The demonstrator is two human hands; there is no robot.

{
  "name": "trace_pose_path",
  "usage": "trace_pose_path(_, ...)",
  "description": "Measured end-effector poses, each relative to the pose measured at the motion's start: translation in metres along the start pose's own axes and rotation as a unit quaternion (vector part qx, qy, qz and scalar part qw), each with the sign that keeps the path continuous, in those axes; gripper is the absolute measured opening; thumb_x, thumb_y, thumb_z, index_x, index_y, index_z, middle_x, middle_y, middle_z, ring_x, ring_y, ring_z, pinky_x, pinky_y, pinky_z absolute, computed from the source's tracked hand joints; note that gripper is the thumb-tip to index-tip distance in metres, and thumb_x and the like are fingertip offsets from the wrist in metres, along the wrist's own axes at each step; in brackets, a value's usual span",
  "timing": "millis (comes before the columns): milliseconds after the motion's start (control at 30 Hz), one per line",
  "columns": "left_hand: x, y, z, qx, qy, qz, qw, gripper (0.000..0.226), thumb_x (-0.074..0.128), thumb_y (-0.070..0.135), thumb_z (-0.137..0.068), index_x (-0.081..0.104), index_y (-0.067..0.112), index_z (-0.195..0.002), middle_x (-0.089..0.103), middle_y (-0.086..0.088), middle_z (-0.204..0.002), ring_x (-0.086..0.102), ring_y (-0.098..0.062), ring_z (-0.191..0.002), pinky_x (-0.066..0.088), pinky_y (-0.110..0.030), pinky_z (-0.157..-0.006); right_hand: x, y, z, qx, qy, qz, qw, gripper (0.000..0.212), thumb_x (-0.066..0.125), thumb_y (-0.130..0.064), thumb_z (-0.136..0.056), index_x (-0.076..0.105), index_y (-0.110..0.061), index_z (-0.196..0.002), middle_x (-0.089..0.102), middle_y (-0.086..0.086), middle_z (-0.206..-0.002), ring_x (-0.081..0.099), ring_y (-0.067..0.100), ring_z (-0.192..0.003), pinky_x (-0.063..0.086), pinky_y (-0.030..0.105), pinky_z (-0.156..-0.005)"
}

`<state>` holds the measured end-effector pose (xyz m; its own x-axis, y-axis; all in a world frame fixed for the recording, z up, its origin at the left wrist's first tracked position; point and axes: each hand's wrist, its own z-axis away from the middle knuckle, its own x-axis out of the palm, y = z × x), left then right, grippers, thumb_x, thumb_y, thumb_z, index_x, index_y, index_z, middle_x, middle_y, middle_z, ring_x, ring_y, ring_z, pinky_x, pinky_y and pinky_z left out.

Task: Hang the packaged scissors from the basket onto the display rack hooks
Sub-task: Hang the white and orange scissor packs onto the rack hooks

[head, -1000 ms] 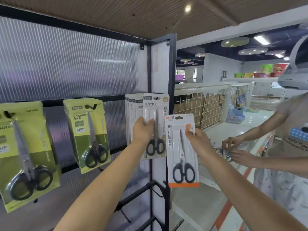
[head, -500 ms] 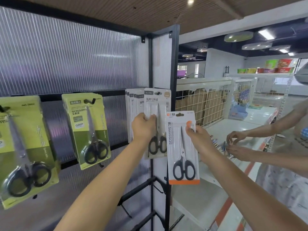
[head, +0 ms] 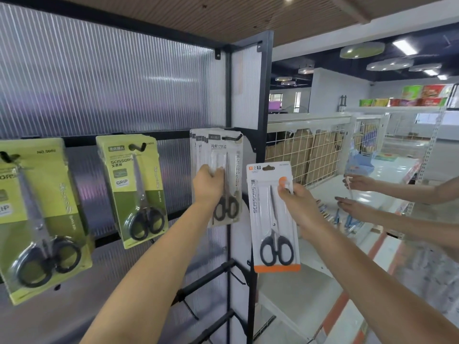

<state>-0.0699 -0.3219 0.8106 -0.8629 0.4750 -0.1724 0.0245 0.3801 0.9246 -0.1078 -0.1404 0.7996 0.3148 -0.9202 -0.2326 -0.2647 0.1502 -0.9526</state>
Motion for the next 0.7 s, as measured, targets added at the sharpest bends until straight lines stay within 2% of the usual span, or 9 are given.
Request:
trace_pose_path(67, -0.001, -0.004, -0.002, 0.012, -0.001, -0.025, 1.0, 0.031, 0.05, 0.023, -0.094, 0.036, 0.016, -0.067, 0.042, 0.003, -0.067, 0.042, -0.014, -0.065, 0.035, -0.023, -0.051, 0.003, 0.0, 0.0, 0.0, -0.002, 0.009, 1.0, 0.043, 0.044, -0.043, -0.097, 0.051, -0.019, -0.131, 0.057, 0.0, -0.123, 0.052, 0.016, -0.107, 0.038, 0.032, -0.091)
trace_pose_path(167, -0.006, -0.007, -0.003, -0.004, -0.002, -0.053, 0.999, 0.025, 0.054, 0.033, -0.092, 0.047, 0.012, -0.08, 0.049, 0.003, -0.073, 0.049, -0.015, -0.07, 0.038, -0.026, -0.056, 0.007, -0.004, 0.002, 0.005, -0.001, 0.023, 1.0, 0.032, 0.042, -0.042, -0.098, 0.055, -0.021, -0.117, 0.057, 0.016, -0.125, 0.058, 0.022, -0.102, 0.045, 0.037, -0.086)
trace_pose_path(300, -0.018, -0.015, -0.001, -0.035, -0.007, -0.069, 0.997, 0.03, 0.062, 0.037, -0.087, 0.049, 0.01, -0.088, 0.051, 0.003, -0.076, 0.052, -0.018, -0.076, 0.043, -0.029, -0.068, 0.009, -0.008, 0.002, 0.005, -0.004, 0.032, 0.999, 0.034, 0.041, -0.043, -0.097, 0.057, -0.015, -0.108, 0.06, 0.021, -0.114, 0.059, 0.025, -0.097, 0.042, 0.027, -0.074)
trace_pose_path(367, -0.025, -0.019, 0.005, -0.037, -0.008, -0.087, 0.995, 0.03, 0.063, 0.033, -0.087, 0.047, 0.009, -0.094, 0.048, 0.003, -0.078, 0.05, -0.018, -0.077, 0.041, -0.03, -0.068, 0.008, -0.009, 0.005, 0.007, -0.008, 0.025, 1.0, 0.035, 0.042, -0.043, -0.097, 0.058, -0.014, -0.108, 0.06, 0.02, -0.112, 0.058, 0.023, -0.093, 0.044, 0.029, -0.077)
trace_pose_path(433, -0.031, -0.026, 0.016, -0.029, -0.001, -0.102, 0.994, 0.032, 0.063, 0.029, -0.088, 0.048, 0.006, -0.103, 0.051, -0.002, -0.087, 0.049, -0.02, -0.081, 0.04, -0.03, -0.069, 0.007, -0.01, 0.009, 0.01, -0.009, 0.021, 1.0, 0.038, 0.043, -0.043, -0.097, 0.058, -0.012, -0.113, 0.059, 0.018, -0.115, 0.056, 0.027, -0.105, 0.044, 0.036, -0.088)
trace_pose_path(467, -0.034, -0.031, 0.022, -0.019, 0.005, -0.107, 0.994, 0.031, 0.062, 0.027, -0.089, 0.049, 0.004, -0.105, 0.052, -0.006, -0.093, 0.049, -0.02, -0.082, 0.038, -0.029, -0.069, 0.007, -0.011, 0.012, 0.008, -0.011, 0.02, 1.0, 0.04, 0.043, -0.045, -0.097, 0.057, -0.013, -0.116, 0.06, 0.015, -0.113, 0.056, 0.027, -0.107, 0.044, 0.038, -0.088)
trace_pose_path(567, -0.045, -0.041, 0.048, 0.009, 0.006, -0.09, 0.996, 0.023, 0.063, 0.026, -0.089, 0.051, 0.006, -0.092, 0.053, -0.008, -0.09, 0.048, -0.02, -0.08, 0.037, -0.026, -0.068, 0.011, -0.013, 0.026, 0.003, -0.028, 0.004, 1.0, 0.042, 0.044, -0.043, -0.097, 0.055, -0.011, -0.121, 0.059, 0.007, -0.11, 0.055, 0.018, -0.1, 0.041, 0.033, -0.085)
trace_pose_path(633, -0.051, -0.043, 0.068, -0.023, -0.027, -0.039, 0.999, 0.024, 0.064, 0.03, -0.088, 0.05, 0.01, -0.082, 0.055, -0.005, -0.082, 0.051, -0.02, -0.078, 0.044, -0.03, -0.071, 0.015, -0.014, 0.038, 0.002, -0.046, -0.001, 0.999, 0.042, 0.045, -0.039, -0.098, 0.054, -0.005, -0.121, 0.057, 0.013, -0.12, 0.052, 0.022, -0.11, 0.04, 0.037, -0.095)
trace_pose_path(700, -0.062, -0.04, 0.092, -0.077, -0.068, 0.029, 0.994, 0.027, 0.064, 0.036, -0.087, 0.053, 0.012, -0.08, 0.057, -0.006, -0.083, 0.053, -0.019, -0.078, 0.05, -0.036, -0.078, 0.021, -0.015, 0.054, -0.003, -0.067, -0.003, 0.998, 0.039, 0.045, -0.037, -0.098, 0.055, -0.005, -0.118, 0.057, 0.011, -0.12, 0.051, 0.022, -0.113, 0.041, 0.035, -0.094)
